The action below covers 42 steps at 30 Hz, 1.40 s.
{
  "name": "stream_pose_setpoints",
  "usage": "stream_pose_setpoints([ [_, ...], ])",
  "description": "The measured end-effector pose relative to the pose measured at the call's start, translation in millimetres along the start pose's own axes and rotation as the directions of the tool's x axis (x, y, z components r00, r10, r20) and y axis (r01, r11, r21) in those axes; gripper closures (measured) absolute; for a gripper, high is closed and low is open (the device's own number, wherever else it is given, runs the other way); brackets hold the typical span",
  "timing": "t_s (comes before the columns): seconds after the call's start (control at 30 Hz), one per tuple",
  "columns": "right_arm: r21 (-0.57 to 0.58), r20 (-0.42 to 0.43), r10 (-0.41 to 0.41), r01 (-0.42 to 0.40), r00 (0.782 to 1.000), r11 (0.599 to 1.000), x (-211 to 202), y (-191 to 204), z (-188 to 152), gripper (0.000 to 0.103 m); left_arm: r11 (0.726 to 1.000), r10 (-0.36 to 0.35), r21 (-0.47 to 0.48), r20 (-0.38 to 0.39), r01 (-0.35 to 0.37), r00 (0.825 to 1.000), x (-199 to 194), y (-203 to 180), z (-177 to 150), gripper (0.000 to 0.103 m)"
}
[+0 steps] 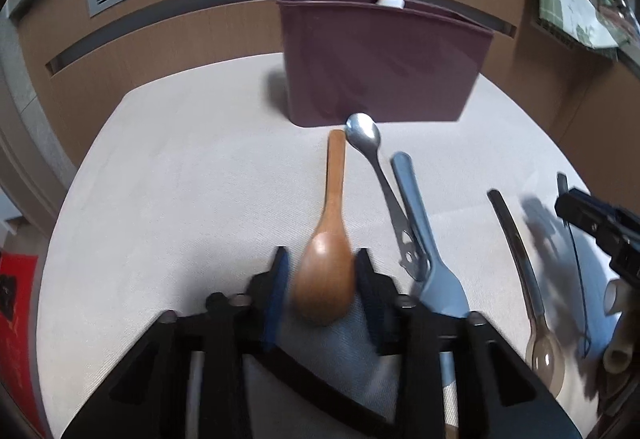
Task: Organize utensils
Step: 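Grasp the wooden spoon by its handle with the left tool while the right tool holds the turner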
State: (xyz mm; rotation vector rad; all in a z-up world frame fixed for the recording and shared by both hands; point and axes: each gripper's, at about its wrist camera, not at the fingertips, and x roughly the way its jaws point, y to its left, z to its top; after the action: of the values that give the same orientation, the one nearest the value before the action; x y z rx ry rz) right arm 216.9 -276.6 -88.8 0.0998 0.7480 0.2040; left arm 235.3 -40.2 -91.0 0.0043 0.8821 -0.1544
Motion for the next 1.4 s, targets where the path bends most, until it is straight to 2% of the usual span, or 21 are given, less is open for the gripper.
stream_pose_setpoints([
  [0.07,0.005,-0.004,0.006,-0.006,1.000,1.000,0,0,0,0.073,1.000,-0.020,-0.019,0.018,0.021,1.000,-5,4,1,0.072],
  [0.17,0.008,-0.006,0.006,-0.006,1.000,1.000,-2,1,0,0.073,0.999,-0.032,-0.022,0.098,0.034,0.995,-26,11,4,0.072],
  [0.3,0.004,-0.004,0.013,-0.013,1.000,1.000,-5,4,2,0.073,1.000,-0.013,-0.014,0.231,0.017,0.973,-63,20,13,0.074],
  [0.37,-0.007,0.008,0.016,-0.016,1.000,1.000,-9,8,5,0.073,1.000,-0.001,-0.009,0.283,0.004,0.959,-79,23,19,0.084],
  [0.4,-0.012,0.015,0.017,-0.017,1.000,1.000,-11,10,6,0.073,1.000,0.005,-0.007,0.306,-0.003,0.952,-86,25,22,0.084],
  [0.5,-0.036,0.041,0.017,-0.015,0.999,0.999,-19,17,11,0.073,1.000,0.011,-0.003,0.337,-0.011,0.941,-96,27,27,0.084],
  [0.57,-0.051,0.052,0.013,-0.010,0.999,0.999,-23,21,13,0.073,1.000,0.006,-0.006,0.339,-0.004,0.941,-98,32,28,0.085],
  [0.77,-0.061,0.043,-0.005,0.008,0.999,0.998,-23,21,14,0.073,0.999,-0.022,-0.035,0.270,0.033,0.962,-93,50,20,0.084],
  [0.8,-0.059,0.035,-0.006,0.008,0.999,0.998,-22,21,13,0.073,0.998,-0.051,-0.028,0.232,0.059,0.971,-88,53,16,0.083],
  [0.9,-0.054,0.018,-0.002,0.003,1.000,0.999,-18,20,10,0.073,0.995,-0.099,-0.003,0.155,0.100,0.983,-75,51,2,0.079],
  [1.07,-0.068,-0.011,-0.002,0.002,1.000,0.998,-10,25,7,0.073,0.984,-0.166,0.079,0.055,0.161,0.985,-38,41,16,0.078],
  [1.23,-0.079,-0.005,-0.010,0.009,1.000,0.997,-14,28,6,0.073,0.978,-0.120,0.165,-0.072,0.131,0.990,11,29,46,0.078],
  [1.4,-0.082,-0.016,-0.022,0.021,1.000,0.996,-9,25,6,0.073,0.969,-0.055,0.234,-0.117,0.081,0.992,37,17,58,0.079],
])
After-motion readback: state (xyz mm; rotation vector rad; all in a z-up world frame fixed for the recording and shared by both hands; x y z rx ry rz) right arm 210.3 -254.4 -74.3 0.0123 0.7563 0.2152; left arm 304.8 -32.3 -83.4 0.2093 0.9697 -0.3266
